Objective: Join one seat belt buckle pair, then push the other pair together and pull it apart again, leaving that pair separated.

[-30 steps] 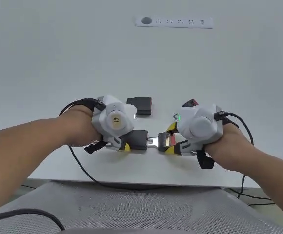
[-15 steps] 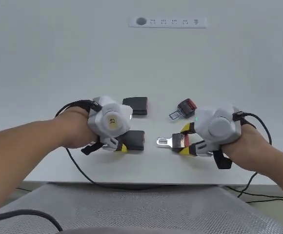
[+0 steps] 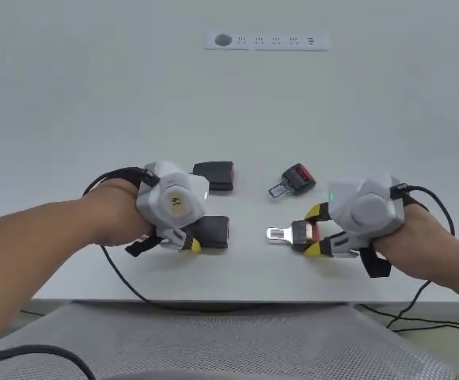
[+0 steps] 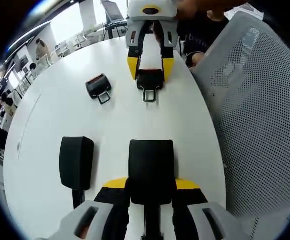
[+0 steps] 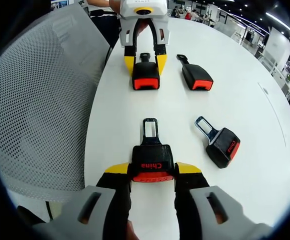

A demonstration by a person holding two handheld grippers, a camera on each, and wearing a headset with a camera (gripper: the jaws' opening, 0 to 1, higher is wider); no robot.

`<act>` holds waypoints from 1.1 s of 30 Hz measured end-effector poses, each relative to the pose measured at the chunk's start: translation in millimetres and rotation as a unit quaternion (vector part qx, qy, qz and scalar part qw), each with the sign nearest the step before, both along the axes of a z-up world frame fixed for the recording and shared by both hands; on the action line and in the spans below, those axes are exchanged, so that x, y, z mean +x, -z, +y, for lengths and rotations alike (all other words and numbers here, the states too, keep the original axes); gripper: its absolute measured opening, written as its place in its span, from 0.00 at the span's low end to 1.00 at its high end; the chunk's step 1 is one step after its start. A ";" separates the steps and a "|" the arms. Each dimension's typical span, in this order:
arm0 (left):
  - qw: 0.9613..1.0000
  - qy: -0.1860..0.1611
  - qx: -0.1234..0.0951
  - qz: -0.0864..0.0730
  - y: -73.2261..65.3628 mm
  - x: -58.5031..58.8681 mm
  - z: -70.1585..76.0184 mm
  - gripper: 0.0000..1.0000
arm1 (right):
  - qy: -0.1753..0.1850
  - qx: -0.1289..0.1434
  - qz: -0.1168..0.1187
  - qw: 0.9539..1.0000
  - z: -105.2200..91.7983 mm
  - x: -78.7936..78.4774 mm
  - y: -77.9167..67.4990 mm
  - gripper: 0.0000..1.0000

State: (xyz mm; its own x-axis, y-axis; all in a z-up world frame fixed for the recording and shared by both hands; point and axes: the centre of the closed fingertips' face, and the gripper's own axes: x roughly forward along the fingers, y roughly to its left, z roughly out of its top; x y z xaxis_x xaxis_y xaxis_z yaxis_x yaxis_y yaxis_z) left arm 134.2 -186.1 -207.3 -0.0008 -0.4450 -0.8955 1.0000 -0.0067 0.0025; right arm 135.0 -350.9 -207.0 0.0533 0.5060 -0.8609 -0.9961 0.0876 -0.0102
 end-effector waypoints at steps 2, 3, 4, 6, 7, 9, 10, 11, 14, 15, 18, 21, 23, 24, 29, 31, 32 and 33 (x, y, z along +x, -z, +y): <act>1.000 0.002 0.001 0.000 0.1 -0.2 0.0 0.33 | 0.000 -0.001 0.001 1.000 -1.9 -1.0 -0.3 0.32; 1.000 0.003 0.001 -0.001 0.2 -0.2 0.0 0.33 | 0.000 -0.002 0.001 1.000 -2.3 -1.4 -0.7 0.32; 1.000 0.003 0.001 0.000 0.5 -0.1 0.1 0.33 | -0.001 -0.003 0.002 1.000 -3.0 -1.6 -0.9 0.32; 1.000 0.004 0.001 0.000 1.0 0.3 0.3 0.33 | -0.005 -0.005 0.002 1.000 -3.5 -2.0 -0.3 0.32; 1.000 0.004 0.000 0.000 1.6 0.6 0.7 0.33 | -0.005 -0.006 0.003 1.000 -3.8 -1.7 -0.2 0.32; 1.000 0.003 0.000 0.000 1.9 0.8 0.9 0.33 | -0.006 -0.009 0.004 1.000 -4.8 -1.3 0.2 0.32; 1.000 0.003 0.000 0.000 2.0 0.8 1.0 0.33 | -0.006 -0.009 0.006 1.000 -4.7 -1.4 0.2 0.32; 1.000 0.003 -0.001 0.000 2.0 0.8 1.0 0.33 | -0.007 -0.009 0.007 1.000 -5.1 -1.1 0.8 0.32; 1.000 0.004 0.001 0.001 2.6 0.9 1.2 0.33 | -0.009 -0.012 0.010 1.000 -5.6 -1.2 1.8 0.32; 1.000 0.004 0.001 0.001 2.7 1.0 1.3 0.33 | -0.010 -0.013 0.010 1.000 -5.6 -1.3 1.9 0.32; 1.000 0.006 0.003 0.001 2.8 1.0 1.1 0.33 | -0.011 -0.014 0.011 1.000 -6.0 -0.5 3.2 0.32; 1.000 0.008 0.005 -0.001 2.7 0.8 0.7 0.33 | -0.009 -0.017 0.011 1.000 -7.0 -1.0 4.2 0.33; 1.000 0.010 0.007 -0.001 1.9 0.2 0.2 0.33 | -0.010 -0.020 0.011 1.000 -7.7 -1.2 4.5 0.33; 1.000 0.009 0.008 0.000 1.9 0.2 0.1 0.34 | -0.010 -0.021 0.012 1.000 -8.1 -1.8 4.8 0.33; 1.000 0.017 0.015 0.000 2.1 0.3 -0.6 0.34 | -0.006 -0.021 0.012 1.000 -8.2 -4.5 4.9 0.35; 1.000 0.019 0.016 -0.001 2.0 0.4 -0.8 0.34 | -0.003 -0.019 0.014 1.000 -7.4 -5.4 4.9 0.36; 1.000 0.019 0.017 -0.001 1.6 0.2 -1.0 0.34 | -0.002 -0.019 0.014 1.000 -7.2 -5.6 4.8 0.36; 1.000 0.018 0.017 -0.002 1.3 0.4 -1.1 0.35 | -0.001 -0.017 0.013 1.000 -6.9 -5.4 4.0 0.36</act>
State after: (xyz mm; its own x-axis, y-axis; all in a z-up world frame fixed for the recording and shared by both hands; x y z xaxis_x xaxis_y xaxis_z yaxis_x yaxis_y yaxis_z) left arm 134.7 -187.2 -208.5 -0.0121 -0.4146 -0.9099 0.9991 -0.0429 0.0062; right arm 129.6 -357.8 -211.0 0.0296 0.4760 -0.8790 -0.9963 0.0854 0.0128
